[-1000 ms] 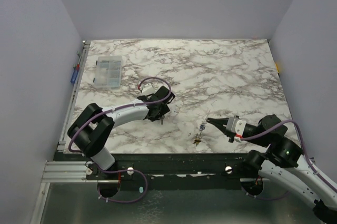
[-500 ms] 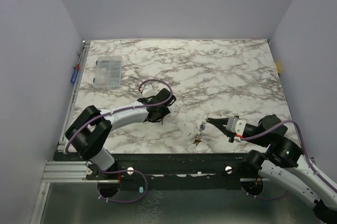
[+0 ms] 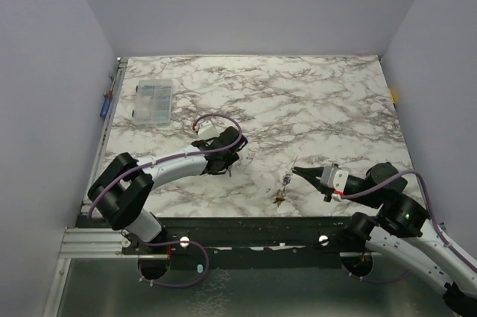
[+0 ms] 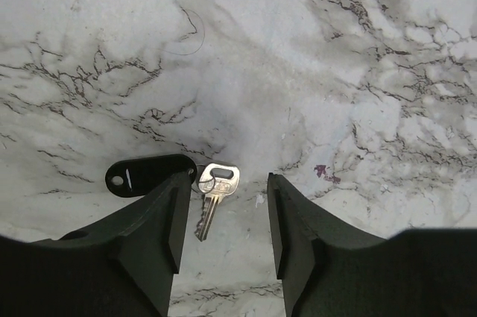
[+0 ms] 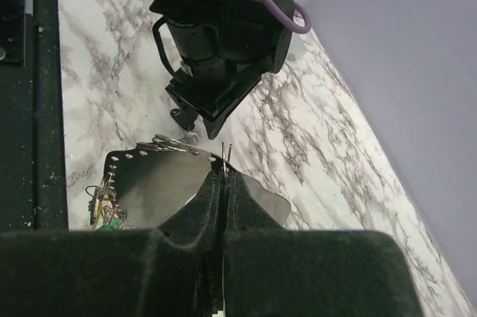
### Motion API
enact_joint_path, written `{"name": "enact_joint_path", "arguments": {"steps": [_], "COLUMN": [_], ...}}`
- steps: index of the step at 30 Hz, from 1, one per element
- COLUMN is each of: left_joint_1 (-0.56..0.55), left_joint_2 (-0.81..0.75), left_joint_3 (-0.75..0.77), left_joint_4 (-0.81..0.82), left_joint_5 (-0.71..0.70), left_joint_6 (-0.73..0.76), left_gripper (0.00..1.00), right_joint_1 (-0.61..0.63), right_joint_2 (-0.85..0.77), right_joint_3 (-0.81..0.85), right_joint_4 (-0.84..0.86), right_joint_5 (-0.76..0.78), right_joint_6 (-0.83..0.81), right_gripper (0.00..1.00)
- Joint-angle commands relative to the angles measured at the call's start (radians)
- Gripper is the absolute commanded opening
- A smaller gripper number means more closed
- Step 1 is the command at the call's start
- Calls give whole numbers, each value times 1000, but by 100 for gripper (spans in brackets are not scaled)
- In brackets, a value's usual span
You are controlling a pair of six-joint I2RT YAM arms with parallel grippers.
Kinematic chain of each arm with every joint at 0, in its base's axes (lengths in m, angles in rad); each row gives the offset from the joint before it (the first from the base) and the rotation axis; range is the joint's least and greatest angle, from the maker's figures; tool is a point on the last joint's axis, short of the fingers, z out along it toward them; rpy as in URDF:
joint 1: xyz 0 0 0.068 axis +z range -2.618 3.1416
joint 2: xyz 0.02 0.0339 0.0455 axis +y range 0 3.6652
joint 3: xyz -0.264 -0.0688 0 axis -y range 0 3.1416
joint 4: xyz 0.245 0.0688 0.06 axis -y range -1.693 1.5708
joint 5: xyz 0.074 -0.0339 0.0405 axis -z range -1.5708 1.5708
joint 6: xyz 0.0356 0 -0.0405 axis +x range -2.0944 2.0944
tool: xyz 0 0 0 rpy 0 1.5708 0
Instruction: Put the keys on the keyring
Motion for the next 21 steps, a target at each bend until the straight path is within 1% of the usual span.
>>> {"name": "enact_joint_path", "arguments": {"steps": [1, 7, 14, 16, 19, 21], "left_joint_1": [-13, -14, -18, -18, -18, -18], "left_joint_2": [-73, -93, -59, -48, -35, -32], "left_joint_3": [-16, -40, -65, -69, -72, -74], "left_joint_4": [-40, -59, -29, -11, 12, 24], "left_joint_5": [-55, -46, -14, -4, 3, -2], "left_joint_6": [-45, -66, -84, -83, -78, -74], "left_gripper": [54, 55, 51, 49, 43, 41], "right_joint_1": [4, 4, 4, 4, 4, 4], "right_joint_2": [-17, -15, -16, -17, -22, -24], "right_joint_3": [4, 1, 3, 5, 6, 6], "right_joint_4": [5, 11, 8, 6, 4, 1], "right_joint_5": [-7, -12, -12, -12, -10, -8], "right_joint_6": [11, 12, 14, 15, 17, 19], "right_gripper": [1, 1, 1, 1, 1, 1]}}
